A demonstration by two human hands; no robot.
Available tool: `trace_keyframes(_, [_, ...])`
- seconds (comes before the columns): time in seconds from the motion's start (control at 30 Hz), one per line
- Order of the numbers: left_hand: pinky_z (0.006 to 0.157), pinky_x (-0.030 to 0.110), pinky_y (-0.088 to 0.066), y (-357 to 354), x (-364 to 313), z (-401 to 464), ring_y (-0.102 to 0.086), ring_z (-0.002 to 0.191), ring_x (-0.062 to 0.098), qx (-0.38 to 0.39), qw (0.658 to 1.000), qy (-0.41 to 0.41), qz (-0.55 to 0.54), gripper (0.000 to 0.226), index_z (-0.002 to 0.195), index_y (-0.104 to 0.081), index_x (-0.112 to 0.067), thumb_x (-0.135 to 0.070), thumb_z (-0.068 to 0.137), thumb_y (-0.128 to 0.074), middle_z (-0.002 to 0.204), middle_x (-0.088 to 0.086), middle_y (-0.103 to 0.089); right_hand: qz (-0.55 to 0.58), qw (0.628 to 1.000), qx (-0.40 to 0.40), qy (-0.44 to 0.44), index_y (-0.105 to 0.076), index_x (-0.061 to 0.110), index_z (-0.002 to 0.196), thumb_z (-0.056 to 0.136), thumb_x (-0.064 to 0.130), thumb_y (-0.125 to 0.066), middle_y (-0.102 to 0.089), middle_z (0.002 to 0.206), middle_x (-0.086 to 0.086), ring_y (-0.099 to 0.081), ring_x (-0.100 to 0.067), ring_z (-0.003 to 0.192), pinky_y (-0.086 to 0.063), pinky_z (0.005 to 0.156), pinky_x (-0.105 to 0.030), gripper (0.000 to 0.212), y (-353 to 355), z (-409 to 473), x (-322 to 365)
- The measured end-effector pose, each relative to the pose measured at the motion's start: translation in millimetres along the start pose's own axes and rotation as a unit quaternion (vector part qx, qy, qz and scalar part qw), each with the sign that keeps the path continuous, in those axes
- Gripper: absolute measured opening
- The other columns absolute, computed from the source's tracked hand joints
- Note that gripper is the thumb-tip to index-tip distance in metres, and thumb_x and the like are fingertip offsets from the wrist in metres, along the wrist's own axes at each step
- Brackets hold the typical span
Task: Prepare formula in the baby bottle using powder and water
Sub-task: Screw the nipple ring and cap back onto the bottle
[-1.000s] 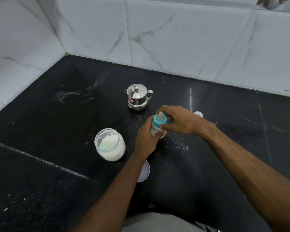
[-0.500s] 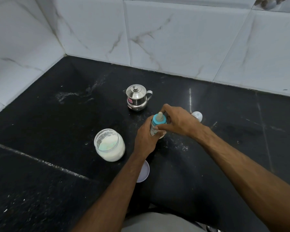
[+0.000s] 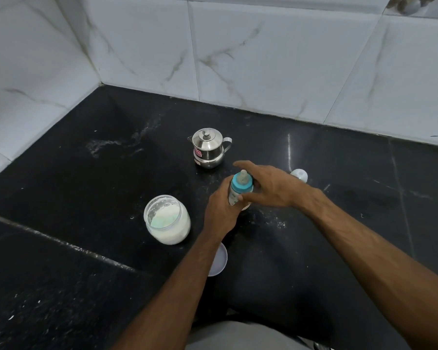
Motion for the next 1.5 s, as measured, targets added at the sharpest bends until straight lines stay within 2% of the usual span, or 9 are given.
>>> trace_keyframes(0.2, [0.110,0.036,-0.040,0.4,-2.8,1.0,-0.050,0.127,0.017,0.017,1.000,0.008,0.005,0.061,0.139,-0.043,-0.016,-0.023,0.085,-0.071,0.137,0.004,-0.055,-0.018,0.999,-0.039,-0.033,-0.045,0.019,0.119,0.083,0.045,-0.071,-0.063,0.122,-0.004,-0.064,-0.021,0.105,-0.057,0.086,-0.035,0.051,-6.4,4.3,1.8])
trace_keyframes(0.37, [0.109,0.032,-0.039,0.1,-1.8,1.6,-0.051,0.127,0.018,0.013,1.000,0.016,0.013,0.060,0.138,-0.044,-0.016,-0.024,0.085,-0.072,0.136,0.004,-0.055,-0.002,1.000,-0.004,-0.002,-0.042,0.021,0.133,0.086,0.041,-0.069,-0.060,0.129,-0.004,-0.061,-0.022,0.114,-0.054,0.094,-0.038,0.057,0.6,4.9,-0.5])
trace_keyframes(0.53, [0.106,0.027,-0.037,0.1,-2.5,1.4,-0.050,0.127,0.017,0.019,1.000,0.014,0.010,0.060,0.139,-0.043,-0.016,-0.020,0.086,-0.071,0.137,0.004,-0.055,-0.020,0.999,-0.031,-0.028,-0.043,0.020,0.119,0.086,0.045,-0.068,-0.063,0.122,-0.004,-0.064,-0.022,0.105,-0.057,0.086,-0.035,0.048,-8.9,6.5,0.0])
trace_keyframes(0.7, [0.101,0.019,-0.033,0.1,-1.9,1.6,-0.050,0.128,0.018,0.014,1.000,0.013,0.014,0.061,0.139,-0.043,-0.015,-0.024,0.086,-0.071,0.137,0.004,-0.055,0.000,1.000,-0.002,0.009,-0.043,0.020,0.132,0.088,0.041,-0.067,-0.061,0.128,-0.003,-0.062,-0.021,0.112,-0.054,0.093,-0.035,0.055,-0.9,5.4,-2.9])
trace_keyframes(1.0, [0.102,0.021,-0.036,0.9,-1.3,0.3,-0.052,0.126,0.017,0.020,1.000,0.004,0.022,0.059,0.139,-0.044,-0.014,-0.022,0.086,-0.071,0.136,0.004,-0.056,0.016,0.997,-0.066,-0.034,-0.043,0.022,0.124,0.086,0.048,-0.066,-0.064,0.120,-0.002,-0.065,-0.019,0.101,-0.058,0.085,-0.035,0.052,-20.1,4.0,-4.0])
trace_keyframes(1.13, [0.100,0.018,-0.033,0.9,-0.1,0.7,-0.052,0.126,0.018,0.010,0.999,0.007,0.030,0.057,0.138,-0.045,-0.013,-0.022,0.087,-0.070,0.135,0.005,-0.056,0.015,1.000,-0.023,0.000,-0.038,0.024,0.136,0.089,0.045,-0.064,-0.062,0.127,-0.002,-0.062,-0.020,0.109,-0.055,0.091,-0.036,0.058,-11.8,5.4,-4.9])
trace_keyframes(1.23, [0.100,0.019,-0.033,0.3,-0.5,2.0,-0.052,0.126,0.019,0.010,0.999,0.008,0.032,0.058,0.139,-0.044,-0.014,-0.023,0.087,-0.070,0.136,0.005,-0.056,0.006,1.000,-0.027,-0.007,-0.041,0.022,0.130,0.089,0.043,-0.064,-0.063,0.123,-0.003,-0.063,-0.020,0.105,-0.054,0.088,-0.032,0.052,-11.3,7.4,-5.4])
trace_keyframes(1.4, [0.094,0.007,-0.029,0.9,-0.7,1.5,-0.051,0.126,0.016,0.017,0.999,0.001,0.039,0.059,0.140,-0.043,-0.015,-0.022,0.087,-0.069,0.137,0.003,-0.055,0.028,0.997,-0.061,-0.030,-0.041,0.023,0.126,0.087,0.047,-0.065,-0.063,0.121,-0.002,-0.064,-0.020,0.102,-0.056,0.086,-0.034,0.052,-21.6,6.3,-5.3])
trace_keyframes(1.5, [0.098,0.015,-0.032,1.3,-0.8,1.4,-0.051,0.126,0.016,0.012,0.999,-0.003,0.035,0.059,0.139,-0.044,-0.015,-0.022,0.087,-0.070,0.136,0.003,-0.056,0.027,0.998,-0.052,-0.022,-0.042,0.024,0.129,0.086,0.047,-0.066,-0.063,0.124,-0.002,-0.064,-0.020,0.105,-0.056,0.089,-0.036,0.054,-18.2,7.3,-6.5])
Point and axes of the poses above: each hand's wrist, its own z-axis towards the middle knuckle, its own y-axis out of the back of the hand, x = y × z, the point moved 1 cm from there along z, towards the middle knuckle
